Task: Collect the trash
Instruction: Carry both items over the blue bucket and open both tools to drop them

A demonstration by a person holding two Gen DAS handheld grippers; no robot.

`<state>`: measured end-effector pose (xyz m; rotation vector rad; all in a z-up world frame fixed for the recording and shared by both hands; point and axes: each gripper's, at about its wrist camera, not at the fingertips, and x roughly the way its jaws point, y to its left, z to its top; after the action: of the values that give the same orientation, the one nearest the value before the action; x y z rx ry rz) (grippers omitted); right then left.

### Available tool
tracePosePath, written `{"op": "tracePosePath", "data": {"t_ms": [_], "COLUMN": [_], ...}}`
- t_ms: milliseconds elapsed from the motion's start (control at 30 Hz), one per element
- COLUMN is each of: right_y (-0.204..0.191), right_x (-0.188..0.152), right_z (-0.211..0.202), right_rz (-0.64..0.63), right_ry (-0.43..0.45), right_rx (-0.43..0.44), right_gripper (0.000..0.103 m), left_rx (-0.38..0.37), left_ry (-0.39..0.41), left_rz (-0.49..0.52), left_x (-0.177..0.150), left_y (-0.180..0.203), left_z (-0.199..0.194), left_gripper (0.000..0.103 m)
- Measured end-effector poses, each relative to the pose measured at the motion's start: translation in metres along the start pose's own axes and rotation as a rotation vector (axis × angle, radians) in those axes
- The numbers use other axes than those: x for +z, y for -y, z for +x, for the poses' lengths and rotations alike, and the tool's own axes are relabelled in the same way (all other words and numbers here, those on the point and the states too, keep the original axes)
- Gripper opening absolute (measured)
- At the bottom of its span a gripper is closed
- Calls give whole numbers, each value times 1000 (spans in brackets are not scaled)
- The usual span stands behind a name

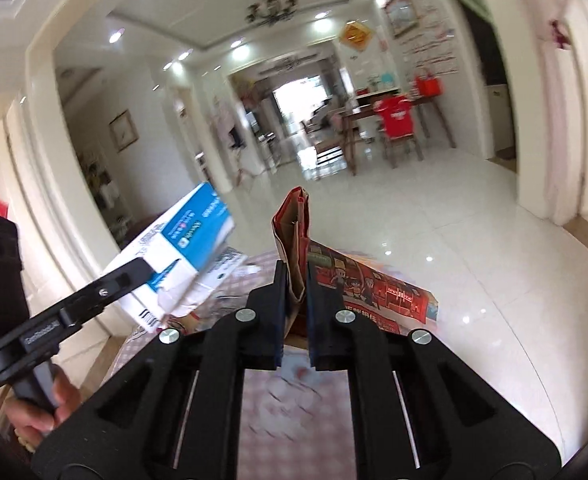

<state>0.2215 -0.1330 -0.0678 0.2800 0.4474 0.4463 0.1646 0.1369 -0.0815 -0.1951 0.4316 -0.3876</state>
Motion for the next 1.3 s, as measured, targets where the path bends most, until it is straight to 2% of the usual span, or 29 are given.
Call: {"op": "tracePosePath", "data": {"t_ms": [133,300,500,667,733,767,800,833,933,1067,1300], "right_y": [55,121,203,256,267,275,284,288,297,297,291], "right_x": [-13,-41,-81,-107,-111,-115,-121,-129,-143,-149,-143], "right_z": [-62,-111,-142,-148,-145,-144,-143,-146,-147,-140,-125], "right_rz": [67,148,295,392,414,426,441,452,481,497,512], "right_ry": [43,51,38,36,35,35,28,22,2,-18,-26], "right_rx": [-84,-217,-335,-397,-412,-422,-428,-430,-432,-421,-356], "right_gripper": [9,9,9,9,9,9,9,9,9,9,9], "left_rx": [-108,-253,-345,-387,-390,-400,-399,-387,-316,-288,-223], "left_ry": [-72,-232,-449,-554,-570,-588,-615,-629,-641,-628,-598], "left_rz": [64,141,171,175,161,144,122,108,100,134,165], "left_x": [-14,-51,-106,-138,-146,-150,-154,-158,-165,-174,-166], "left_y": [65,151,205,230,234,235,234,238,235,232,223], "left_z": [30,93,187,240,255,266,277,283,297,289,269], "left_gripper": [2,2,2,3,11,18,45,66,66,66,68]}}
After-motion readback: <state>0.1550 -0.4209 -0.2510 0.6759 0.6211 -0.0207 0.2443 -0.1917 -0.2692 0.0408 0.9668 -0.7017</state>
